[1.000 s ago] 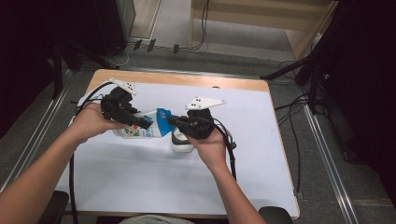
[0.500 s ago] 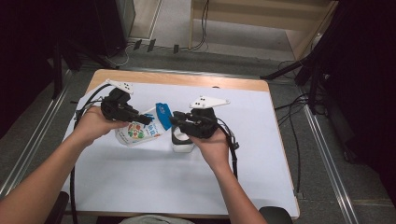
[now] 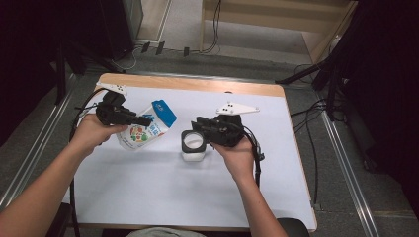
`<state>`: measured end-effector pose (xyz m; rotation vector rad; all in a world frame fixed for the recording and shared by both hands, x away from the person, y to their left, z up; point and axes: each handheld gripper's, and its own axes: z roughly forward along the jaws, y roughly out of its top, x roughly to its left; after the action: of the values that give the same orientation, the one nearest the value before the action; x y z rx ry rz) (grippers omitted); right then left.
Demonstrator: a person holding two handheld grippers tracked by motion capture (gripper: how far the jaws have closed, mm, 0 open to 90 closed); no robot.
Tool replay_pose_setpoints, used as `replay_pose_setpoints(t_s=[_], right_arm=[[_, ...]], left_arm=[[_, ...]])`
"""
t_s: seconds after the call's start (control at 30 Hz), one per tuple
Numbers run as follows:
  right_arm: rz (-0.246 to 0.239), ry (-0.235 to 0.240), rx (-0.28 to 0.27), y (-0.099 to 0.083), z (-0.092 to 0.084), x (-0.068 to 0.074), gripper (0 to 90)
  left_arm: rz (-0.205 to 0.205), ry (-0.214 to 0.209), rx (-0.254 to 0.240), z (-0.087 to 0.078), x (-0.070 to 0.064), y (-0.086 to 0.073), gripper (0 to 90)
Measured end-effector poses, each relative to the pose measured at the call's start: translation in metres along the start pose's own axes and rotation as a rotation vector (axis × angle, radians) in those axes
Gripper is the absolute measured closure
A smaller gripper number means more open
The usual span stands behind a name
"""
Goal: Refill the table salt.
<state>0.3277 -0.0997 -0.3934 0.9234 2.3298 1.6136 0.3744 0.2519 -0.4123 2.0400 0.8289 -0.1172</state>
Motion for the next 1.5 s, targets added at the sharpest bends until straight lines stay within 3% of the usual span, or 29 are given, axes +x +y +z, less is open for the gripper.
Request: replay_pose_setpoints(t_s=[0.17, 0.37, 0.5, 0.7, 0.8, 1.07, 1.23, 1.3, 1.5], right_arm=[[0.009, -0.013, -0.009, -0.001, -0.008, -0.006, 72.4], [0.023, -0.032, -0.021, -0.002, -0.018, -0.013, 72.5], [0.026, -0.042, -0.031, -0.004, -0.022, -0.017, 72.7], [0.029, -0.041, -0.026, -0.007, -0.02, -0.018, 72.8], [0.031, -0.041, -0.019, -0.009, -0.019, -0.018, 72.8], [0.04, -0.049, -0.022, -0.01, -0.023, -0.021, 72.8], [0.044, -0.062, -0.025, -0.011, -0.029, -0.027, 71.0], [0.047, -0.069, -0.027, -0.01, -0.032, -0.029, 70.0], [0.062, -0.111, -0.041, -0.009, -0.047, -0.04, 69.9]], left_arm=[[-0.033, 0.002, -0.021, -0.002, 0.009, -0.004, 82.0], [-0.031, 0.02, -0.062, 0.003, 0.024, -0.005, 80.6], [-0.052, 0.005, -0.112, 0.012, 0.035, -0.005, 81.0], [-0.069, 0.01, -0.111, 0.029, 0.05, -0.012, 80.8], [-0.073, 0.012, -0.13, 0.027, 0.053, -0.013, 80.6], [-0.025, 0.034, -0.1, 0.015, 0.054, -0.024, 77.9], [-0.049, 0.041, -0.111, 0.007, 0.057, -0.036, 76.9], [-0.031, 0.06, -0.113, 0.002, 0.056, -0.039, 77.4], [-0.037, 0.058, -0.118, -0.006, 0.057, -0.05, 80.2]])
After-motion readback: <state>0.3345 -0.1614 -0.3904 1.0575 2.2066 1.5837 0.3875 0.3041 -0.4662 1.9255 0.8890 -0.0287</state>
